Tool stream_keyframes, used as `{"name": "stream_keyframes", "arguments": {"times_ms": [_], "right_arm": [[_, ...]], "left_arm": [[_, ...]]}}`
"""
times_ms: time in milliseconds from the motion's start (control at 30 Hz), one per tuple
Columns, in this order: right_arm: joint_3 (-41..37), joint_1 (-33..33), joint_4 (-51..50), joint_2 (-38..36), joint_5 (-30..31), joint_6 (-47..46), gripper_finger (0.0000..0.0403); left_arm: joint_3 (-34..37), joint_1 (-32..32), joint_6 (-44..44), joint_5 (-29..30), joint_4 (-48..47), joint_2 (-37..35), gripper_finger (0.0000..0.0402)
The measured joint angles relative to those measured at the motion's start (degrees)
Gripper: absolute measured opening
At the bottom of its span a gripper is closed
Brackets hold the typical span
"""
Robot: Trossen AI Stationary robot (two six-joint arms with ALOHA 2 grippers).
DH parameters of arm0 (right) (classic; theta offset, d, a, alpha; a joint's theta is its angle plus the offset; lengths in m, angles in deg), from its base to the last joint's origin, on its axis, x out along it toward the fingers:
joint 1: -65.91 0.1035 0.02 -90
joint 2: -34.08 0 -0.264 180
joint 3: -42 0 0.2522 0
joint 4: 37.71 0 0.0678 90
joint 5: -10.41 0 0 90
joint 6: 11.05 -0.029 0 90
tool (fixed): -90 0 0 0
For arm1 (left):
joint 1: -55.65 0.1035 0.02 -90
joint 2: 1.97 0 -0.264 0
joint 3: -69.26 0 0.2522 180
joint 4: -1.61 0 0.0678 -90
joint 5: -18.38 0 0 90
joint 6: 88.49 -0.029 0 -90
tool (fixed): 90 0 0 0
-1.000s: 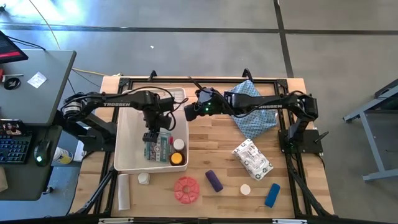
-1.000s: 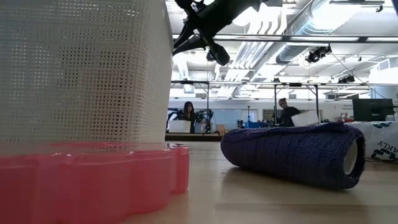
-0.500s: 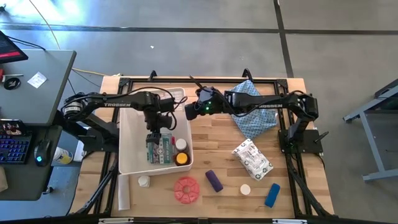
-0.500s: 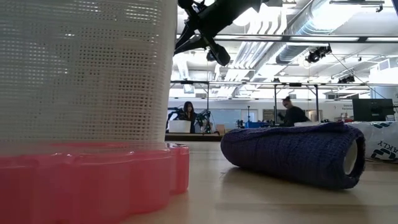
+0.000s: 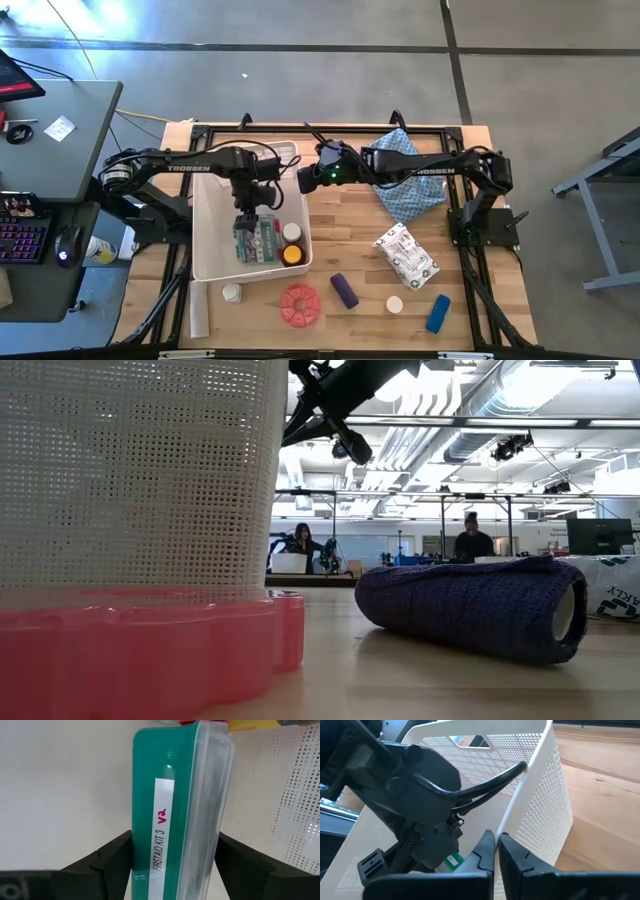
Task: Pick & place medical supplies in basket/bin
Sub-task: Put the blue first aid kit into the white bin
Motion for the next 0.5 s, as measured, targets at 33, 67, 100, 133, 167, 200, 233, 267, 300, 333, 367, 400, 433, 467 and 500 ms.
{"name": "stream_keyframes", "arguments": {"times_ms": [33, 67, 100, 133, 167, 200, 233, 267, 300, 333, 367, 400, 433, 467, 500], "right_arm": [[0.0, 0.0, 0.0, 0.0, 0.0, -0.3, 0.0002], [0.0, 0.0, 0.0, 0.0, 0.0, -0.5, 0.0002], [0.0, 0.0, 0.0, 0.0, -0.1, -0.6, 0.0002], [0.0, 0.0, 0.0, 0.0, -0.2, -0.6, 0.0002], [0.0, 0.0, 0.0, 0.0, -0.3, -0.7, 0.0002], [0.0, 0.0, 0.0, 0.0, -0.4, -1.0, 0.0002], [0.0, 0.0, 0.0, 0.0, -0.6, -1.3, 0.0002], [0.0, 0.1, 0.0, 0.0, -0.6, -1.6, 0.0002], [0.0, 0.2, 0.0, 0.0, -0.6, -2.0, 0.0002], [0.0, 0.4, 0.0, 0.0, -0.3, -2.4, 0.0002], [0.0, 0.6, 0.0, 0.0, 0.1, -2.5, 0.0002], [0.0, 0.8, 0.1, 0.0, 0.4, -2.6, 0.0002], [0.0, 1.0, 0.0, 0.0, 0.7, -2.7, 0.0002], [0.0, 1.2, 0.0, 0.0, 0.7, -2.7, 0.0002], [0.0, 1.3, 0.0, 0.0, 0.6, -2.7, 0.0002]], "left_arm": [[-0.5, 0.0, -0.1, 0.5, -0.9, 0.0, 0.0289], [-1.2, 0.0, -0.5, 1.2, -1.7, 0.0, 0.0289], [-1.9, 0.0, -1.0, 1.7, -2.4, 0.0, 0.0289], [-2.6, 0.0, -1.6, 2.1, -2.8, 0.0, 0.0289], [-3.4, 0.0, -2.0, 2.4, -3.1, 0.0, 0.0289], [-4.1, 0.0, -2.1, 2.6, -3.5, 0.0, 0.0289], [-4.8, 0.0, -2.1, 2.6, -4.0, 0.0, 0.0289], [-5.4, 0.0, -1.8, 2.4, -4.5, 0.0, 0.0289], [-6.0, 0.0, -1.4, 2.2, -5.0, 0.0, 0.0288], [-6.2, 0.0, -0.7, 2.0, -5.0, 0.0, 0.0288], [-6.3, 0.0, 0.2, 1.3, -4.7, 0.0, 0.0288], [-6.3, 0.0, 0.7, 0.2, -4.3, 0.0, 0.0288], [-6.1, 0.0, 0.9, -1.0, -3.9, 0.0, 0.0288], [-5.8, 0.0, 0.9, -2.0, -3.4, 0.0, 0.0288], [-5.3, 0.0, 0.9, -2.3, -2.7, 0.0, 0.0288]]}}
